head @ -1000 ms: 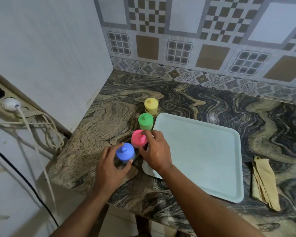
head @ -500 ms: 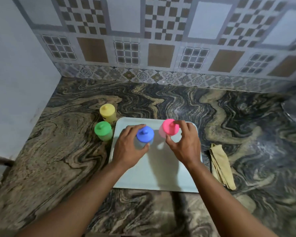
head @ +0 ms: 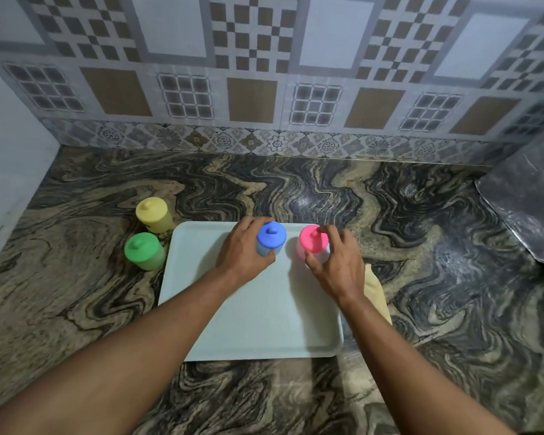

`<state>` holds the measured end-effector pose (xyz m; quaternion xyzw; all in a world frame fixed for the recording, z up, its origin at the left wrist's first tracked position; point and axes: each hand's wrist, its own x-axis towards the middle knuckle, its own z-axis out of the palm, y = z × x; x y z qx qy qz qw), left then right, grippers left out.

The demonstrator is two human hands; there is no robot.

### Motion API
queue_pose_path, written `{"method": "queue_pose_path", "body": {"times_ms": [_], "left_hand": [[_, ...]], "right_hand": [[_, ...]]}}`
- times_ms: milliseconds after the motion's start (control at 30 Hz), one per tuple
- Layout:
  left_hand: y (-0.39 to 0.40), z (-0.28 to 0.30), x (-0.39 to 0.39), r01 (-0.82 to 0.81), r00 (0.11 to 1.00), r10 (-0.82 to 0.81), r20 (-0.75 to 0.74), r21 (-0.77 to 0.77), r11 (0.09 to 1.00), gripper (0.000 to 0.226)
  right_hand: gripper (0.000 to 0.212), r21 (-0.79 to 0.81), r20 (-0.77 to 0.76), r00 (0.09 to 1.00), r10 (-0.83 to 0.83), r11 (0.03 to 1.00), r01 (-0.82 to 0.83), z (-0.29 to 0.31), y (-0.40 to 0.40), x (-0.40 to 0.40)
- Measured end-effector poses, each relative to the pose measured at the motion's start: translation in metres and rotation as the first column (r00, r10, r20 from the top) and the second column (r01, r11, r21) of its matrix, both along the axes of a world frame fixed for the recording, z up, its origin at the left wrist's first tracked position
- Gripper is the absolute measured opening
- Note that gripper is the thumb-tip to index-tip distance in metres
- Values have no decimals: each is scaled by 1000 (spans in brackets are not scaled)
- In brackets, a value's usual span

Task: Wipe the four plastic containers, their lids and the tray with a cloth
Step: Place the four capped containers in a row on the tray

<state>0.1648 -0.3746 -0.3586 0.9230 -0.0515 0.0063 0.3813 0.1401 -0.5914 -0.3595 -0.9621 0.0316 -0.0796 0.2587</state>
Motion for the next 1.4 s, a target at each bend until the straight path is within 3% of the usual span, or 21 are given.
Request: {"method": "queue_pose_path", "body": {"times_ms": [200, 267, 333, 433, 533, 633, 767, 933, 1133, 1400], "left_hand": [[2, 2, -1, 2, 1000, -1, -26, 45, 999, 73], [7, 4, -3, 19, 999, -16, -49, 57, 998, 82], [15, 7, -8, 30, 999, -28, -43, 62, 998, 85], [35, 18, -20, 1, 998, -6, 59, 80, 997, 80], [70, 28, -37, -147, 967, 115, 228, 130, 981, 71], [118, 28, -51, -358, 902, 296, 314, 161, 920, 69], [172, 18, -59, -474, 875, 429, 222, 221, 852, 79], [197, 2, -62, -437, 896, 414, 159, 153, 886, 81], [196, -13, -58, -416, 906, 404, 126, 98, 904, 61], [199, -11, -56, -421, 904, 414, 105, 56, 905, 60]], "right_hand": [[55, -8, -45, 999, 9, 1000, -9, 4, -2, 0], [65, -7, -43, 999, 0, 1000, 0, 8, -3, -1], [75, 12, 13, 999, -42, 999, 42, 16, -1, -2], [69, 53, 168, 983, -69, 997, 61, 36, 17, 1], [57, 55, 251, 968, 27, 998, -42, 54, 59, 15], [51, 43, 231, 956, 183, 979, -198, 58, 116, 35], [54, -32, 117, 915, 386, 923, -385, 48, 198, 57], [63, -59, -29, 837, 546, 835, -546, 36, 269, 75], [59, -92, -118, 823, 556, 819, -567, 20, 297, 91], [55, 5, 5, 876, 482, 876, -482, 27, 278, 81]]}}
